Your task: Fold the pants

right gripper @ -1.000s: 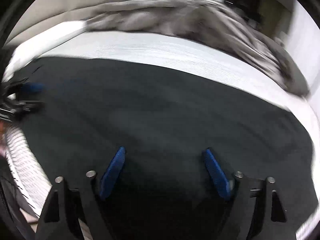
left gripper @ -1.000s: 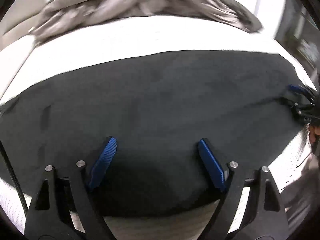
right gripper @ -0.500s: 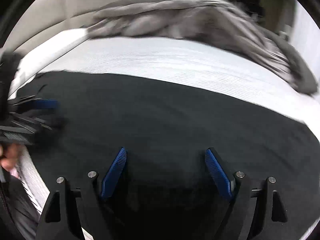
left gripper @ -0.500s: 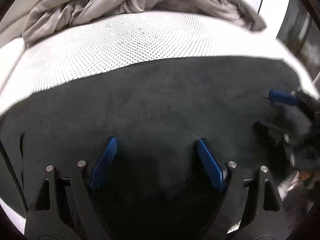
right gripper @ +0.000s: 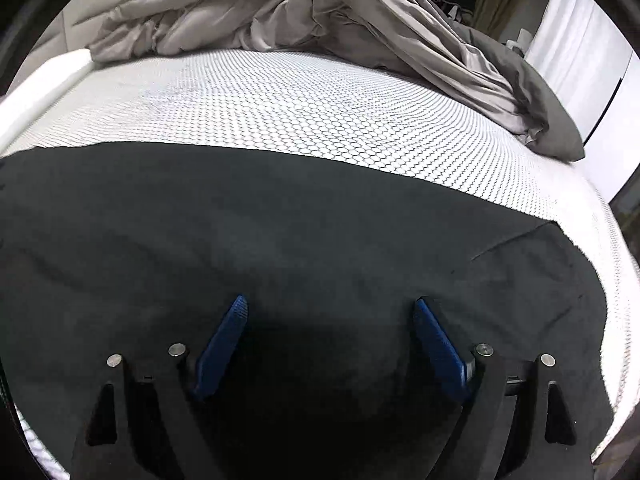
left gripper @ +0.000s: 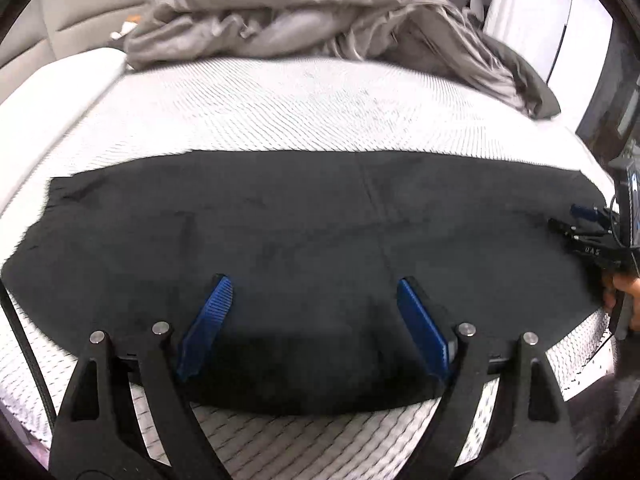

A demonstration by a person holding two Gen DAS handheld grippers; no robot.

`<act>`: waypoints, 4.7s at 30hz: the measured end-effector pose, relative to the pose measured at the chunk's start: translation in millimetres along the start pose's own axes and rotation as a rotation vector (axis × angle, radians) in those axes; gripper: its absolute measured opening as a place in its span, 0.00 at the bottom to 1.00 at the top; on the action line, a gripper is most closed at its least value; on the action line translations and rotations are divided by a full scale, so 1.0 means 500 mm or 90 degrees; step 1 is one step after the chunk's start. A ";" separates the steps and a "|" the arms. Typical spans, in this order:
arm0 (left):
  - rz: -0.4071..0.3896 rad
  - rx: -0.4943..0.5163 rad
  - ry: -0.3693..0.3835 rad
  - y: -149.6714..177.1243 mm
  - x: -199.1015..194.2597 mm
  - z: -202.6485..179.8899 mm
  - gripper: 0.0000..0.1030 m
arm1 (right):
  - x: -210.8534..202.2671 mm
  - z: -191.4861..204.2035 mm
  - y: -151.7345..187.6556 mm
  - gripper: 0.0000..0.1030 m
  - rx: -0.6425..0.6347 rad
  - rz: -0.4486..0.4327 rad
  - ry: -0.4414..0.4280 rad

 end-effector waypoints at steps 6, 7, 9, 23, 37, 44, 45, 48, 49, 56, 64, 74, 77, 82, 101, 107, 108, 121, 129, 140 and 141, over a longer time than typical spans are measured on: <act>0.051 0.051 -0.043 0.041 0.026 0.049 0.71 | -0.026 0.199 -0.017 0.84 -0.095 -0.029 -0.188; 0.047 0.054 -0.061 0.044 0.025 0.062 0.71 | -0.033 0.228 -0.012 0.84 -0.115 -0.029 -0.214; 0.048 0.044 -0.052 0.065 0.011 0.097 0.65 | -0.039 0.275 0.002 0.82 -0.173 -0.029 -0.234; 0.011 -0.144 -0.096 0.051 -0.016 0.304 0.58 | -0.001 0.164 0.014 0.82 -0.111 -0.008 -0.161; -0.024 -0.201 -0.244 0.077 -0.094 0.410 0.51 | -0.006 0.156 0.028 0.82 -0.122 -0.009 -0.160; 0.023 -0.086 -0.122 -0.037 0.029 0.292 0.50 | 0.003 0.156 0.019 0.82 -0.123 -0.008 -0.155; 0.071 -0.079 -0.139 -0.034 0.080 0.297 0.49 | 0.002 0.156 0.020 0.82 -0.123 -0.009 -0.155; 0.071 -0.100 -0.148 -0.017 0.108 0.321 0.46 | 0.000 0.152 0.024 0.82 -0.122 -0.010 -0.161; 0.064 -0.114 -0.160 -0.018 0.099 0.339 0.46 | -0.001 0.151 0.025 0.82 -0.122 -0.011 -0.162; 0.028 -0.171 -0.227 -0.048 0.070 0.374 0.28 | -0.008 0.153 0.036 0.83 -0.128 -0.016 -0.151; 0.086 -0.064 -0.319 -0.066 0.148 0.288 0.39 | 0.001 0.151 0.029 0.83 -0.123 -0.012 -0.152; -0.008 -0.082 -0.091 -0.097 0.049 0.119 0.53 | 0.005 0.150 0.024 0.83 -0.121 -0.011 -0.149; 0.015 0.035 -0.039 -0.122 0.116 -0.037 0.68 | 0.004 0.149 0.020 0.83 -0.119 -0.010 -0.150; 0.080 0.095 -0.096 -0.084 0.215 -0.108 0.73 | 0.001 0.147 0.021 0.83 -0.123 -0.005 -0.147; 0.080 0.249 0.136 0.034 0.097 -0.387 0.75 | 0.007 0.158 0.044 0.89 -0.164 0.017 -0.172; 0.093 0.169 0.071 0.009 0.094 -0.240 0.79 | -0.014 -0.103 0.076 0.90 -0.048 0.026 -0.010; 0.089 0.146 0.065 0.008 0.083 -0.212 0.79 | -0.016 -0.129 0.078 0.91 -0.026 0.025 -0.002; 0.094 0.138 -0.013 -0.181 0.248 -0.330 0.79 | 0.066 0.079 -0.134 0.89 -0.023 -0.034 -0.091; 0.093 0.062 -0.164 -0.188 0.280 -0.189 0.82 | 0.115 -0.047 -0.095 0.82 0.023 0.020 0.001; 0.069 -0.019 -0.115 -0.174 0.212 -0.130 0.82 | 0.059 -0.279 -0.042 0.60 0.332 -0.057 -0.167; 0.072 -0.020 -0.116 -0.172 0.213 -0.127 0.82 | 0.072 -0.279 -0.044 0.54 0.342 -0.053 -0.167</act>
Point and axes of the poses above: each gripper's, at about its wrist camera, not at the fingertips, and x roughly the way its jaws point, z to its left, y to its underside, the point moved 6 cm from there along x, roughly the way its jaws point, and after that the axes turned 7 degrees about -y, right-handed, at the moved point
